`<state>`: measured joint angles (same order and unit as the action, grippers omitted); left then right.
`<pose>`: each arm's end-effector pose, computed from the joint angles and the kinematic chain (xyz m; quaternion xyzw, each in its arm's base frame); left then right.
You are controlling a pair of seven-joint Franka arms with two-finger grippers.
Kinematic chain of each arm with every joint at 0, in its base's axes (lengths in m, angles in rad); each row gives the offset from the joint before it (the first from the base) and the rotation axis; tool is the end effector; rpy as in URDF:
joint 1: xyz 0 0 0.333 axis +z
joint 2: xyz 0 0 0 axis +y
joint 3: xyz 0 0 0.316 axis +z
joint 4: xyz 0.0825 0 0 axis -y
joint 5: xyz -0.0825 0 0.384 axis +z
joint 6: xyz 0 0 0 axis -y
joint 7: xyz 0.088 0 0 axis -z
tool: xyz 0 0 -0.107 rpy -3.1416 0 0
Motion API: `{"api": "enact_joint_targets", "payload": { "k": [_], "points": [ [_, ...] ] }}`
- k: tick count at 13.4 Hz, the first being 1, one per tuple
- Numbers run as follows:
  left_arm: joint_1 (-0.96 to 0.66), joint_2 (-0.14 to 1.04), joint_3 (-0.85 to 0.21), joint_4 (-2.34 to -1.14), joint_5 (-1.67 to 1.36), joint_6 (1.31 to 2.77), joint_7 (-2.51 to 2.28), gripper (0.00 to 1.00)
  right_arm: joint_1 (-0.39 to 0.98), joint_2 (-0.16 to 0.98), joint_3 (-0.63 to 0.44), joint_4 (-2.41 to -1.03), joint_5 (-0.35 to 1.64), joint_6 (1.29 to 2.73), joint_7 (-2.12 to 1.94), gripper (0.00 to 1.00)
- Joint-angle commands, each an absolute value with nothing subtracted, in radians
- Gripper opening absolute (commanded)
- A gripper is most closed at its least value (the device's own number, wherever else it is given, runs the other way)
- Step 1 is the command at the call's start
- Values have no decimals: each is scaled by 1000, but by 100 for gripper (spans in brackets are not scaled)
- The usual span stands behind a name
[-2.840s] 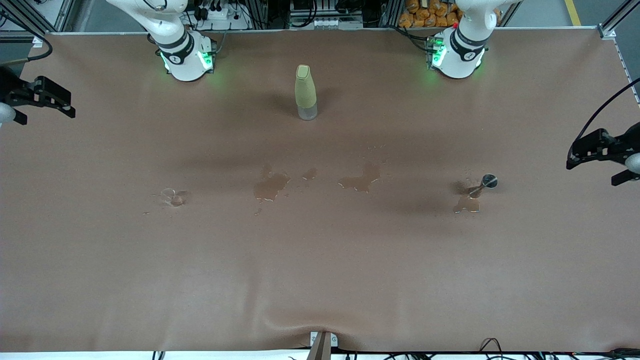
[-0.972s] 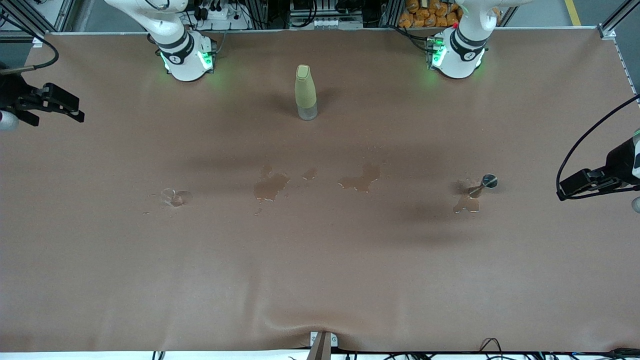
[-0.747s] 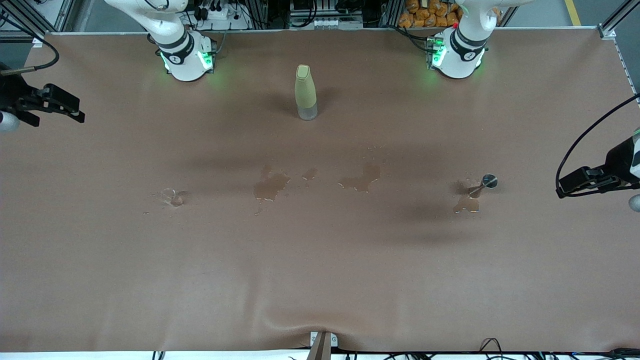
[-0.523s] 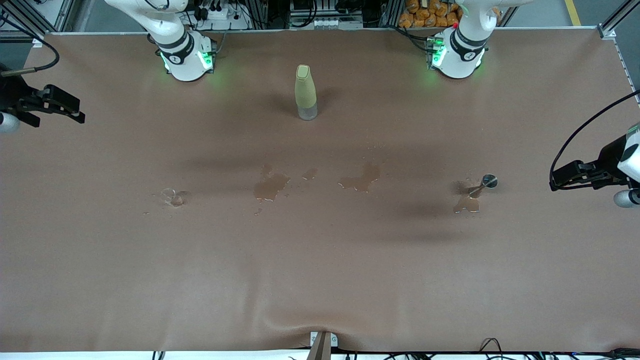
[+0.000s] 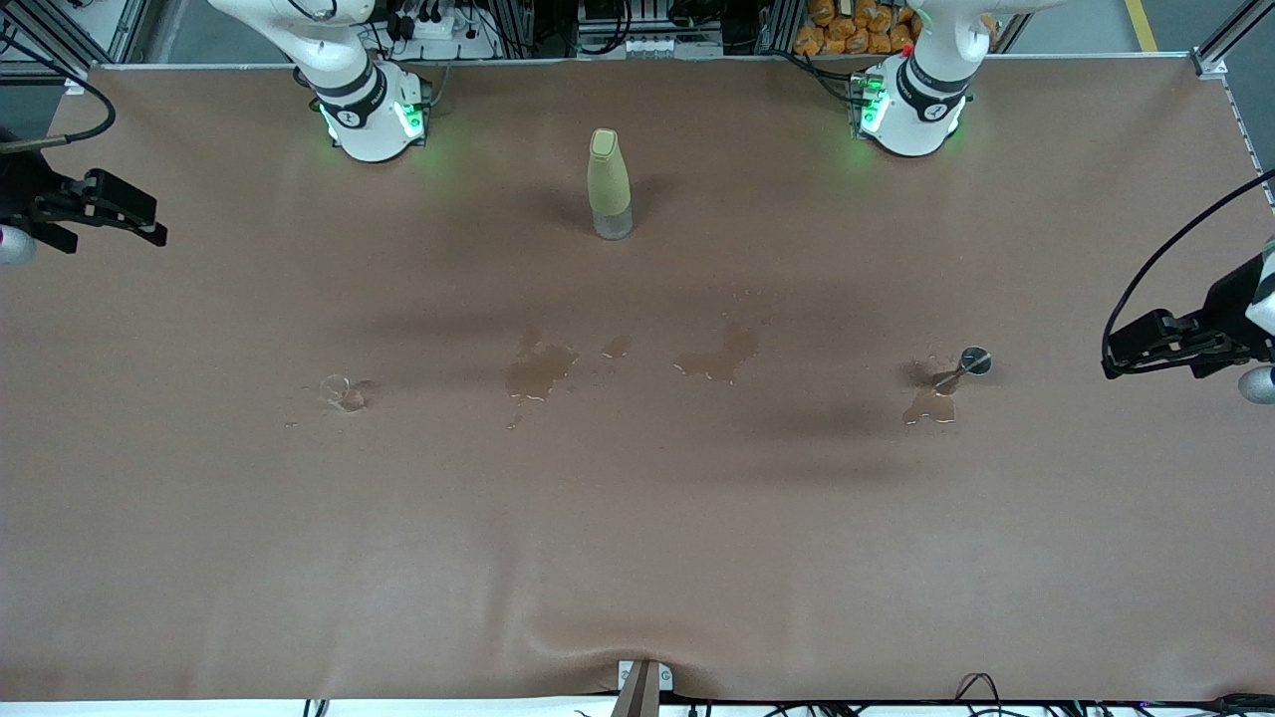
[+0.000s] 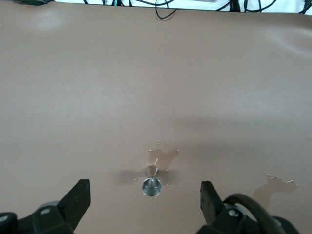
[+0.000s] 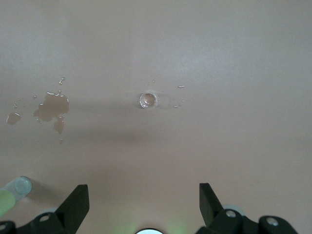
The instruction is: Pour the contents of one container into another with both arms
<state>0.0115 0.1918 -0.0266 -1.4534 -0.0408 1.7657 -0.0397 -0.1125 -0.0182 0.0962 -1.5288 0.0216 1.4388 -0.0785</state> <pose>0.6304 -0.0115 0.5857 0.9978 0.0154 0.0596 0.0244 0.5352 -0.0056 0.6428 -0.9988 -0.0321 0.0354 0.0116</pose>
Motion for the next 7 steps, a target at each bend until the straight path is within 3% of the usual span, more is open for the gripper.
{"api": "enact_joint_targets", "payload": {
  "k": [1,7],
  "points": [
    [17,181,-41,-1445,-43,1750,-64,100,-114,-11,92,-1511,35,1433,-60,100],
    [14,181,-40,-1445,-41,1750,-80,100,-109,2,92,-1506,34,1448,-61,100]
  ]
}}
